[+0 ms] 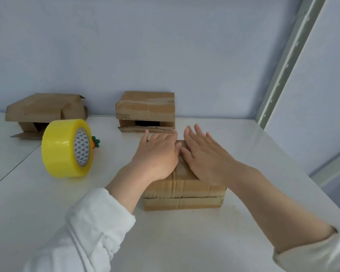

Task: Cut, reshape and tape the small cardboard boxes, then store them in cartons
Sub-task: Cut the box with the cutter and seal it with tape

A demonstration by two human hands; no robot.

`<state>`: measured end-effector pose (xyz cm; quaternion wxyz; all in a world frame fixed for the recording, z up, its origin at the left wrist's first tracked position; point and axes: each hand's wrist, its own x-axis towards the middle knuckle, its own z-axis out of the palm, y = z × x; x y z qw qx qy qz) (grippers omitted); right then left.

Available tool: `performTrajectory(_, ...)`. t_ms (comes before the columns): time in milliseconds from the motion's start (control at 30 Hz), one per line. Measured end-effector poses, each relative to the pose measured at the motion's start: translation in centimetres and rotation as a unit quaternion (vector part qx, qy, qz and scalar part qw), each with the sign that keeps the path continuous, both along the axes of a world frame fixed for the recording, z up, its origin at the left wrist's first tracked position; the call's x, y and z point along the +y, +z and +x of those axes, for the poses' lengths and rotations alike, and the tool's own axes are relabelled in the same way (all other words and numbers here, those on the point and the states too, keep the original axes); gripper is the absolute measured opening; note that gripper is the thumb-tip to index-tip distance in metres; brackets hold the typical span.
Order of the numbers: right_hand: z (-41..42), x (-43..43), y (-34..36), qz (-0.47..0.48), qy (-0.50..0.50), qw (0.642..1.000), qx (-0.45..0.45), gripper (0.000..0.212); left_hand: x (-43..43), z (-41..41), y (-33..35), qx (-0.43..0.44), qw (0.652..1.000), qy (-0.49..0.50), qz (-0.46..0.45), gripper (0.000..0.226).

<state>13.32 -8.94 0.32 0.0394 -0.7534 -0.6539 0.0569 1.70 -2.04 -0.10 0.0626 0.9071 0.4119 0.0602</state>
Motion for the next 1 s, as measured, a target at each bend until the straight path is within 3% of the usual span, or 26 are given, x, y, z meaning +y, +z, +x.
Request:
performTrajectory(200,0.2,0.3,-0.7,0.021,-0.043,0.997,0.054,0.056,-0.1,0.3,-0.4,-0.043,0.999,0.020,0.007,0.048)
performTrajectory(267,0.3,0.0,-0.2,0.061,-0.051,0.980,0.182,0.055,-0.5,0.1,0.1,-0.176,0.983,0.020,-0.055,0.046)
performTrajectory(300,0.5,-0.5,0.3,0.095,-0.047,0.955,0.277,0.054,-0.6,-0.4,0.5,-0.284,0.952,0.010,-0.115,0.044)
performTrajectory(367,1.1,-2.4,1.0,0.203,-0.083,0.853,0.473,0.050,-1.1,-2.2,1.1,-0.520,0.827,0.012,-0.215,0.042)
performTrajectory(400,1.4,-3.4,0.8,0.257,-0.106,0.800,0.532,0.047,-1.4,-3.3,0.8,-0.597,0.770,0.032,-0.225,0.042)
performTrajectory(433,1.7,-4.2,0.1,0.290,-0.125,0.772,0.552,0.045,-1.6,-4.0,0.1,-0.629,0.742,0.052,-0.227,0.044)
performTrajectory(500,1.6,-4.8,-1.6,0.299,-0.155,0.754,0.564,0.046,-2.3,-4.6,-1.9,-0.631,0.729,0.072,-0.253,0.058)
performTrajectory(600,0.2,-4.7,-2.8,0.240,-0.149,0.729,0.623,0.053,-3.5,-3.5,-3.7,-0.612,0.702,0.101,-0.349,0.083)
performTrajectory(733,-0.7,-4.5,-2.3,0.229,-0.157,0.729,0.625,0.055,-3.9,-2.8,-3.4,-0.619,0.668,0.139,-0.388,0.083)
performTrajectory(833,-0.4,-4.7,-2.0,0.223,-0.161,0.747,0.606,0.056,-3.9,-3.2,-3.0,-0.605,0.683,0.132,-0.388,0.084)
performTrajectory(900,-0.2,-5.0,-1.9,0.210,-0.157,0.744,0.615,0.049,-3.9,-3.6,-2.8,-0.592,0.703,0.104,-0.381,0.068)
performTrajectory(933,0.0,-5.2,-2.1,0.214,-0.154,0.729,0.631,0.053,-4.0,-3.8,-2.7,-0.592,0.706,0.094,-0.378,0.061)
performTrajectory(1000,0.1,-5.5,-2.4,0.228,-0.158,0.680,0.679,0.059,-3.8,-4.1,-2.9,-0.602,0.700,0.096,-0.371,0.080)
